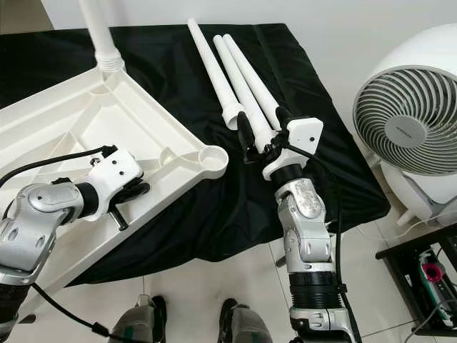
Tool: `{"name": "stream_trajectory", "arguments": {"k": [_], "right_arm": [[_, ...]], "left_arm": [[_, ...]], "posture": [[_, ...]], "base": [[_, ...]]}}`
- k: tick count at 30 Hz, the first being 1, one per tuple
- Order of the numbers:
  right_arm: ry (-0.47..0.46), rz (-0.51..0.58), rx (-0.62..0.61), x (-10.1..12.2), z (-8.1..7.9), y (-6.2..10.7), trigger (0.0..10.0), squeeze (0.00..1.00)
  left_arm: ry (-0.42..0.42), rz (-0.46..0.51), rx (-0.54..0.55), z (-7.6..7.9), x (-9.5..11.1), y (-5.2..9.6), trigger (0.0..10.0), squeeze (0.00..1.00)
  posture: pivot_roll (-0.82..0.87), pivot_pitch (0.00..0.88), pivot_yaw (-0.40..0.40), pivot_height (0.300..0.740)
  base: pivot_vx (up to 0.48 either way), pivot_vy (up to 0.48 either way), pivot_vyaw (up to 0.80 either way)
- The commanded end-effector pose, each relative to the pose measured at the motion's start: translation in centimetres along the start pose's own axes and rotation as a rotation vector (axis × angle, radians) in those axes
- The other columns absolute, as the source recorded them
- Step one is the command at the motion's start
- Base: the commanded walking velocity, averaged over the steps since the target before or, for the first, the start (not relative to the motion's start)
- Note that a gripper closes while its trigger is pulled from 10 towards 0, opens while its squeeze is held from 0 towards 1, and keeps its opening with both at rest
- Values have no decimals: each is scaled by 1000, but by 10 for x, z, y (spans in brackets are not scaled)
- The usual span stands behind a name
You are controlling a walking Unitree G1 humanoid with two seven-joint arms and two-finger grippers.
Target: Building children table
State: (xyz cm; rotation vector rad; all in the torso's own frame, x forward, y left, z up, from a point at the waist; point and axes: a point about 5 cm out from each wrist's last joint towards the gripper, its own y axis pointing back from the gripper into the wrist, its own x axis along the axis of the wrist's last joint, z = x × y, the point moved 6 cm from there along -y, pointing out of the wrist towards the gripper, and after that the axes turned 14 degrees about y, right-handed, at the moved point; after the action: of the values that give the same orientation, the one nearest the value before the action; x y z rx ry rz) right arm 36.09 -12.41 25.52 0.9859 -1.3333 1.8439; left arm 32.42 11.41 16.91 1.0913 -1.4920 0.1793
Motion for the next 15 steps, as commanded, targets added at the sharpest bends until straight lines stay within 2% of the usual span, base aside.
{"name": "stream_trajectory", "arguments": {"k": [1, 2, 4, 5, 12, 13, 14, 15], "right_arm": [[-2, -3, 4, 0, 0, 2, 10000, 0], [-2, -3, 6, 0, 0, 1, 10000, 0], [-2, -3, 7, 0, 0, 1, 10000, 0], [-1, -5, 8, 0, 0, 2, 10000, 0], [5, -9, 15, -2, 0, 1, 10000, 0], [6, -10, 16, -2, 1, 1, 10000, 0], [5, -10, 16, -2, 1, 1, 10000, 0], [5, -9, 16, -2, 1, 1, 10000, 0]], "left_arm": [[-31, -27, -59, 13, -6, -1, 0, 0], [-41, -36, -69, 15, -8, -1, 7961, 0], [-47, -42, -76, 17, -9, -1, 7961, 0], [-39, -42, -80, 17, -9, 0, 10000, 0], [-85, -99, -137, 23, -26, 10, 10000, 0], [-96, -114, -159, 25, -30, 13, 0, 0], [-104, -124, -170, 26, -32, 14, 0, 0], [-98, -131, -176, 27, -34, 15, 1686, 0]], "posture": [[118, 169, -35, 740], [120, 173, -36, 740], [120, 173, -36, 740], [120, 176, -37, 740], [124, 180, -40, 740], [125, 180, -40, 740], [127, 180, -41, 740], [127, 180, -41, 740]], "base": [[0, 0, 0], [0, 0, 0], [0, 0, 0], [0, 0, 0], [0, 0, 0], [0, 0, 0], [0, 0, 0], [0, 0, 0]]}}
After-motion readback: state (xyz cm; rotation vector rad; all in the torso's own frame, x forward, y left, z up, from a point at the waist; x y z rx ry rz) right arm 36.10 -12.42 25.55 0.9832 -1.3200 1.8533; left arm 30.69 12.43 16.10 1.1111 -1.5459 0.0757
